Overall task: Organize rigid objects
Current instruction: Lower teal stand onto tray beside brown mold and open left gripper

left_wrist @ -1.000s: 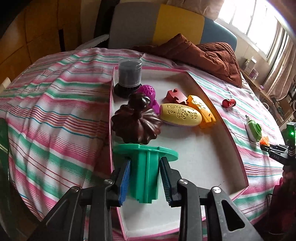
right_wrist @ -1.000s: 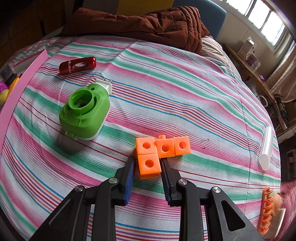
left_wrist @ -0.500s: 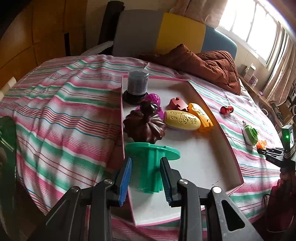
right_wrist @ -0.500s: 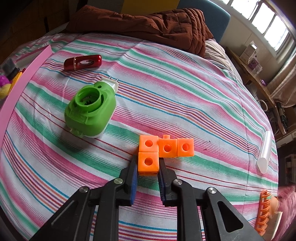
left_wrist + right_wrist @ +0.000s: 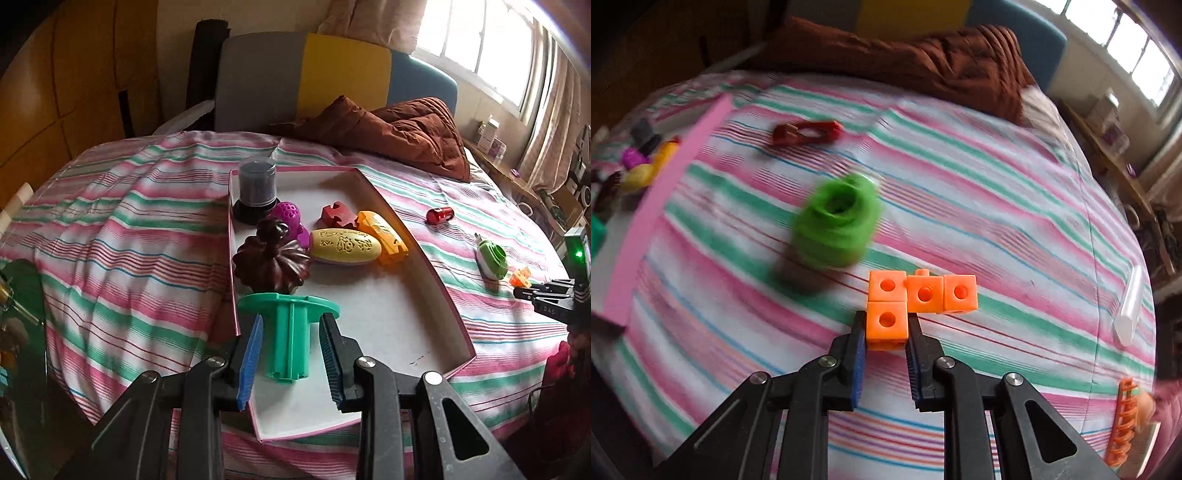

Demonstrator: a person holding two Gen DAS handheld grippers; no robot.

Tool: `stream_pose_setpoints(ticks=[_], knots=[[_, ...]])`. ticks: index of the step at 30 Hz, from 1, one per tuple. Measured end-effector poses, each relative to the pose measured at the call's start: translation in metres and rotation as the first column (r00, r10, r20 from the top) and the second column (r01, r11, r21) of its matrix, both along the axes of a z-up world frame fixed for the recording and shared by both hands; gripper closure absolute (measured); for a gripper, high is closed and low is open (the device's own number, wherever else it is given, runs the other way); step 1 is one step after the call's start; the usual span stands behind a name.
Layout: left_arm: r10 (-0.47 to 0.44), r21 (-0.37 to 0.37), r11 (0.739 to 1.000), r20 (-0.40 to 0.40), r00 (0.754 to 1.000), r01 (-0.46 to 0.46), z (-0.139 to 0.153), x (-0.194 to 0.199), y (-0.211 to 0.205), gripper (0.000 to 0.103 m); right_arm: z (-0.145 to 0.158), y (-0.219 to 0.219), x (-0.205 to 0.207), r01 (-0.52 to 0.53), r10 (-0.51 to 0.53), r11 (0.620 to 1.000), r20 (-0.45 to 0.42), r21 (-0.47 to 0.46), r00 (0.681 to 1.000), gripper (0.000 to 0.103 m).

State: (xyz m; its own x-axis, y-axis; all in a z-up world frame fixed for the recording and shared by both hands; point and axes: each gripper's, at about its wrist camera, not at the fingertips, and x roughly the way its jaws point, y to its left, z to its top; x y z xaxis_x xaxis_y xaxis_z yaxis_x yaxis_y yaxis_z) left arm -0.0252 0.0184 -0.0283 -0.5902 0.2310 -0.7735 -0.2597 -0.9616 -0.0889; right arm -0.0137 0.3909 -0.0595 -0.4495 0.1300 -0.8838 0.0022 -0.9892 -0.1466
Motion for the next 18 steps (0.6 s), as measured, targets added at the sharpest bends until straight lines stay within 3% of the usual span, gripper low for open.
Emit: stream_pose_setpoints(ticks=[8, 18], knots=[[0.015, 0.008, 1.0, 0.003, 1.0, -0.015, 0.0, 0.001, -0.005, 0.072, 0.03, -0.065, 0.009, -0.146, 0.143, 0.989, -0.084, -0.028, 0.986, 0.084], [0.024, 0.019, 1.0, 0.0, 1.0, -0.024, 0.001, 0.004, -0.011, 0.072, 0.058, -0.174, -0.001, -0.401, 0.388, 0.914, -0.161, -0.063, 0.908, 0.084]])
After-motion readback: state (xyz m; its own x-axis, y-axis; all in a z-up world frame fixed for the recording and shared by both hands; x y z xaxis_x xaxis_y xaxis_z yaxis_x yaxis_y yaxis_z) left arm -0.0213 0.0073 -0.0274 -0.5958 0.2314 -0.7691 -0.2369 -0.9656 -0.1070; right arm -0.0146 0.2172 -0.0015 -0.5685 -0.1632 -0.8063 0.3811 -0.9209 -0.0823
